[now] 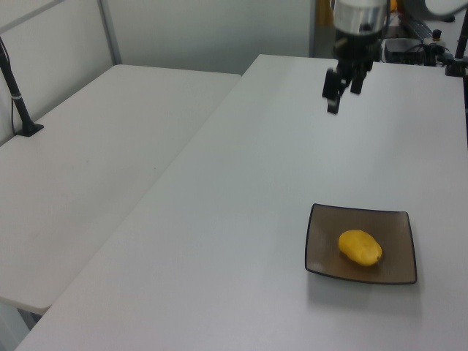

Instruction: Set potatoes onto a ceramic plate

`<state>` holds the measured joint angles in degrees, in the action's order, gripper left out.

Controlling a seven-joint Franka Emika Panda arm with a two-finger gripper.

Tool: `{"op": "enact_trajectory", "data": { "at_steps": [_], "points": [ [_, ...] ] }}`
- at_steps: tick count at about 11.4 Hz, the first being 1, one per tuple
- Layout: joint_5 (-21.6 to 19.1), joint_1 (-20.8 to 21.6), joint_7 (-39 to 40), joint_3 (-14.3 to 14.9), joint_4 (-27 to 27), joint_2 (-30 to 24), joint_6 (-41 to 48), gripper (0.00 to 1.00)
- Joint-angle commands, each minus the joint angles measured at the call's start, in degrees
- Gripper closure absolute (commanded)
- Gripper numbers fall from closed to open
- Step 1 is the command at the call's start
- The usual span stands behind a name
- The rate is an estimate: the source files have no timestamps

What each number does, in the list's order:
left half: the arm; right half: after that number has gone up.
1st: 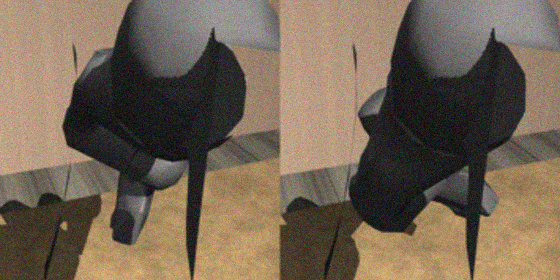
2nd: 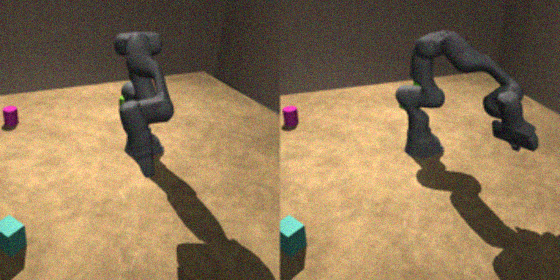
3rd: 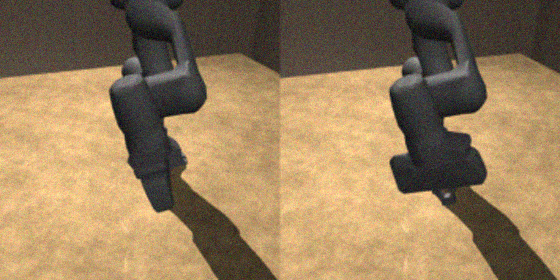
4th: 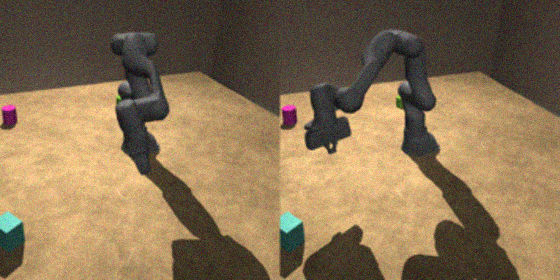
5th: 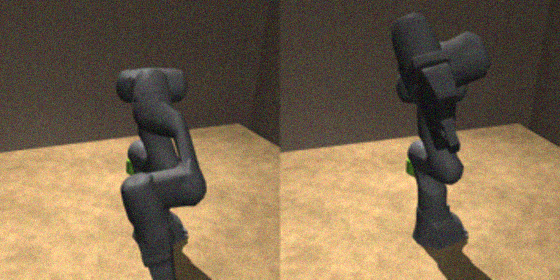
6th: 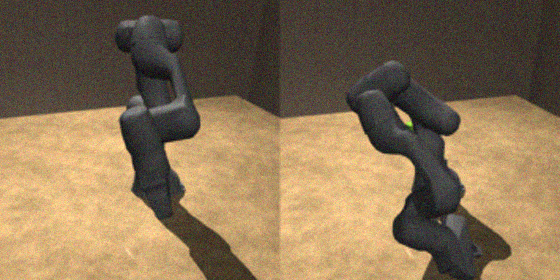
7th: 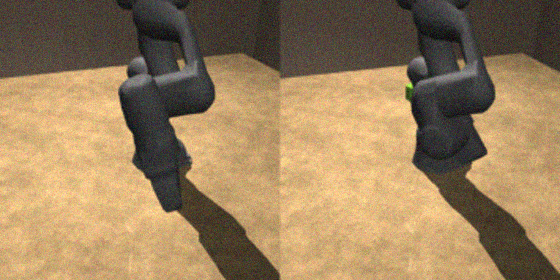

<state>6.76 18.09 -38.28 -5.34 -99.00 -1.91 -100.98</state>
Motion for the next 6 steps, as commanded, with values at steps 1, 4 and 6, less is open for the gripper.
{"op": "enact_trajectory", "data": {
  "at_steps": [1, 4, 6],
  "points": [
    [-3.94, -0.77, 8.28, 7.78, 4.69, -1.07, 3.42, 0.00],
    [-6.84, -3.91, 18.47, 9.56, 4.35, -1.95, 4.48, 0.00],
    [-8.60, -7.43, 27.51, 8.34, 3.99, -1.69, 4.39, 0.00]
  ]
}}
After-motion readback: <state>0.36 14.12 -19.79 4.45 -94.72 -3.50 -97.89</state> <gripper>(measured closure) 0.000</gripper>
